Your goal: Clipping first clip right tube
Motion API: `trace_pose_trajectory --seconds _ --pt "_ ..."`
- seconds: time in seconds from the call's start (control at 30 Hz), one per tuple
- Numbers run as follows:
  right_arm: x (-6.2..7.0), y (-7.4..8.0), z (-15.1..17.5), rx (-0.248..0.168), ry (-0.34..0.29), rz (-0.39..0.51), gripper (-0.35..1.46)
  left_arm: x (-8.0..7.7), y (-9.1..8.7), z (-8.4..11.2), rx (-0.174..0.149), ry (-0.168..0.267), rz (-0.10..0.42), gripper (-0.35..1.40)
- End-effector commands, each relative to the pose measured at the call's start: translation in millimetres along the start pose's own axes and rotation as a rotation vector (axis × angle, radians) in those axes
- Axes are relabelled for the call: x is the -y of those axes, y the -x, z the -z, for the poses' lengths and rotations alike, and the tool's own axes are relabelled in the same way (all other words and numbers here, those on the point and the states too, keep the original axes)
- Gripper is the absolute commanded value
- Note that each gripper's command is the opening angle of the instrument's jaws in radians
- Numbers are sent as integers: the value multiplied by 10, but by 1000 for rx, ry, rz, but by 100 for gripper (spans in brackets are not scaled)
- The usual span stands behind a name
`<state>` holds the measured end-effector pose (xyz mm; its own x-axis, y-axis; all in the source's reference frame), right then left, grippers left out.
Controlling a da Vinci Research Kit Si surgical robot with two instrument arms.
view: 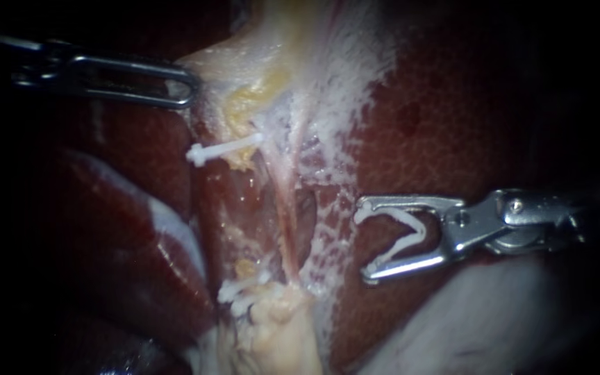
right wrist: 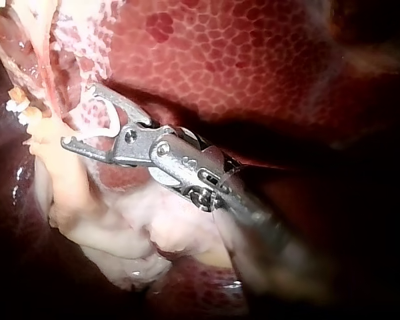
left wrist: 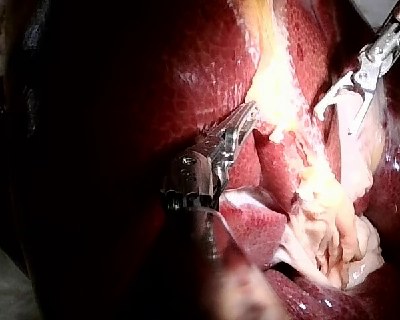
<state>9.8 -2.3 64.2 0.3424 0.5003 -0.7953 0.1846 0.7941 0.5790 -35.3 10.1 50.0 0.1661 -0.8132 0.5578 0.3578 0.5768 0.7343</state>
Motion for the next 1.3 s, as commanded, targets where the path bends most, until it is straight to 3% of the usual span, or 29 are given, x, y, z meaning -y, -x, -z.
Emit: trace_pose_trajectory --seconds 0.03,0.3,0.57,1.07,1.3 --pt "0 -1 -3 1 -9 -10 58 0 0 0 1 1 0 -30" --pt "-7 -10 -25 18 -103 -32 55 1 0 0 1 1 -6 -30" --pt "-16 -15 -44 18 -96 -27 55 2 0 0 1 2 -6 -30" --pt "-44 3 -55 20 -85 -20 55 5 0 1 2 4 -6 -30" --pt "-41 -3 -73 21 -80 -26 55 5 1 0 2 4 -5 -30"
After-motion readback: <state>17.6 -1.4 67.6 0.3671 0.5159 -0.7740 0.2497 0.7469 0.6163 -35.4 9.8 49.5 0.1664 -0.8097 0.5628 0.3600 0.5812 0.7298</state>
